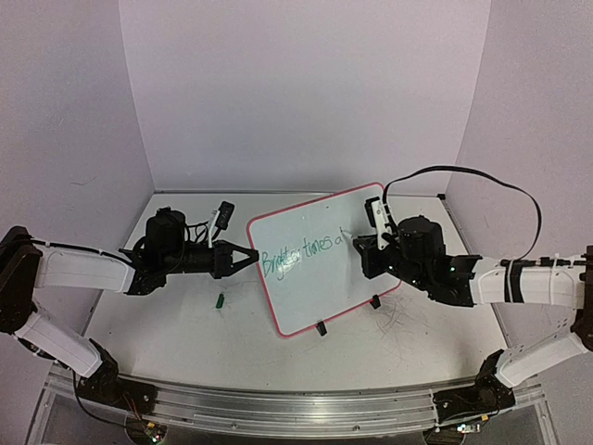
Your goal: Write a sentence on the whiteboard
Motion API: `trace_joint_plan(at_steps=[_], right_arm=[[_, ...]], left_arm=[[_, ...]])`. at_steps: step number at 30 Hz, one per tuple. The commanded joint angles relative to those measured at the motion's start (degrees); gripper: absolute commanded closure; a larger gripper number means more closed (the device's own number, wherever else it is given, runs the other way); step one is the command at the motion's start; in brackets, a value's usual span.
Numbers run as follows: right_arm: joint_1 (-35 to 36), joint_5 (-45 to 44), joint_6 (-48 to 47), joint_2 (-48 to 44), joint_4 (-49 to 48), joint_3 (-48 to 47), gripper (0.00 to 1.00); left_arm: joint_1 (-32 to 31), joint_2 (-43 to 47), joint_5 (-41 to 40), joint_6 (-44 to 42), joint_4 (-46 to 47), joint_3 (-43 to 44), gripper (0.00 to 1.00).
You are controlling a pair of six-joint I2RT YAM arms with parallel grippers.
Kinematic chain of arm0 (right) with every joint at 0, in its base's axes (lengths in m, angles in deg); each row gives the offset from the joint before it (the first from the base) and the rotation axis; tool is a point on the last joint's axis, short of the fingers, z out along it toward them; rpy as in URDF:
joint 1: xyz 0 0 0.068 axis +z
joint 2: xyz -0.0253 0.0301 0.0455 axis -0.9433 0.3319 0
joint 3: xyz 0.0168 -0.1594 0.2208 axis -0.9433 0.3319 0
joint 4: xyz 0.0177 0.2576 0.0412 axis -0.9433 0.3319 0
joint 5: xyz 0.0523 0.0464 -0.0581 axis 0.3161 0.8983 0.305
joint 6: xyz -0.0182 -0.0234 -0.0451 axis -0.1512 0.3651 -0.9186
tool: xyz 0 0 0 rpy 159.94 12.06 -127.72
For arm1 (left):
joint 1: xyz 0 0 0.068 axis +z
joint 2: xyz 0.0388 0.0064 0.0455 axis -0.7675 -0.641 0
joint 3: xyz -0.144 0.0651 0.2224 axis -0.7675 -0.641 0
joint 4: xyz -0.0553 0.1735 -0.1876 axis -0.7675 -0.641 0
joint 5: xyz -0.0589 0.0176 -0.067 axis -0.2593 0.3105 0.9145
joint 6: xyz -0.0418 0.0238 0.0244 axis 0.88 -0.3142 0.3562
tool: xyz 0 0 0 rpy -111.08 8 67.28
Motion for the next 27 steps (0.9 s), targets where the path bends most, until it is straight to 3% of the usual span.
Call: trace_joint_plan(at_steps=[1, 27], right_arm=[[-0.2, 1.3, 1.6, -1.9, 1.1, 1.3, 1.00], [0.1, -0.8, 2.4, -0.3, -2.1, 0.2, 1.00]], left_arm=[[0.2, 0.4, -1.5, -2.3, -1.5, 1.6, 1.00], [0.3, 0.4, -1.2, -2.1, -1.6, 1.7, 1.00]])
